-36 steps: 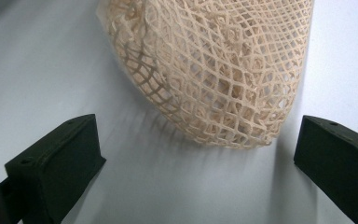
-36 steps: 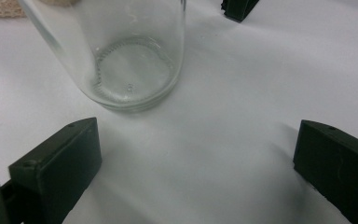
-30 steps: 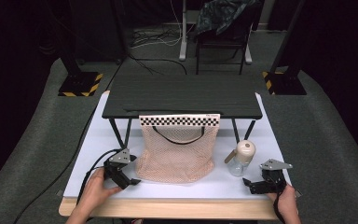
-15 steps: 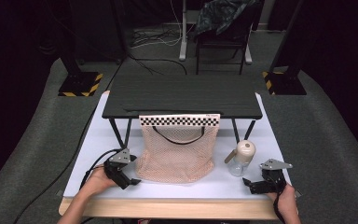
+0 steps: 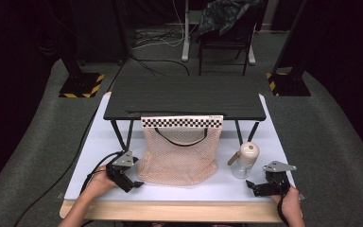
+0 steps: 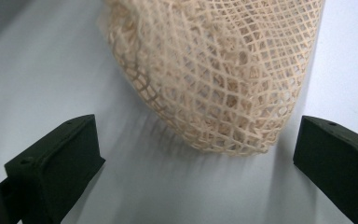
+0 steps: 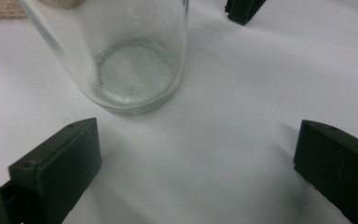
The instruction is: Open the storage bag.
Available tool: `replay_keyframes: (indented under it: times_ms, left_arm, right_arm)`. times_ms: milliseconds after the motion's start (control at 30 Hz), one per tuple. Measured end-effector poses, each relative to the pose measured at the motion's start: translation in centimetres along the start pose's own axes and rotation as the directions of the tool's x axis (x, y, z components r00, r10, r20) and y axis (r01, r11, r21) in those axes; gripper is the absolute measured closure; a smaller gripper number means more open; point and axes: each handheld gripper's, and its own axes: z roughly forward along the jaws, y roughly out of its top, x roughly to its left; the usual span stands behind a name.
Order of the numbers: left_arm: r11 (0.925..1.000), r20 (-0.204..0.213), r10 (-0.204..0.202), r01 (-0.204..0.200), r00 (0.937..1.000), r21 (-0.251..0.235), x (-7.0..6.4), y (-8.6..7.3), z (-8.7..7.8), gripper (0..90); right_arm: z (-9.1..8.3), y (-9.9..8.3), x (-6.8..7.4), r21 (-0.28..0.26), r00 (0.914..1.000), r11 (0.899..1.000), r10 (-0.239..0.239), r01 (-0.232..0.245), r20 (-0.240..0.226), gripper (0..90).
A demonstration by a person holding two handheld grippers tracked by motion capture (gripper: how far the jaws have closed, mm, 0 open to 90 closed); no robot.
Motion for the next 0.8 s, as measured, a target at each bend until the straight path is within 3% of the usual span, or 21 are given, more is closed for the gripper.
replay_keyframes:
  times_ms: [100,500,800]
  left_arm:
    - [0.9995,-0.013,0.032,-0.032,0.9994,-0.003,-0.4,0.4,-0.4,0.4]
    - [0.9957,-0.022,0.087,-0.087,0.996,-0.031,-1.3,1.6,-1.7,0.1]
    - [0.9864,-0.011,0.144,-0.144,0.9895,-0.079,-2.5,3.7,-3.1,0.1]
  right_arm:
    - [0.0,0.0,0.0,0.0,1.0,1.0,-0.001,0.001,0.001,0.0]
    - [0.0,0.0,0.0,0.001,1.0,1.0,-0.002,0.002,-0.001,0.0]
    - [0.0,0.0,0.0,0.003,1.0,1.0,-0.002,0.002,-0.003,0.0]
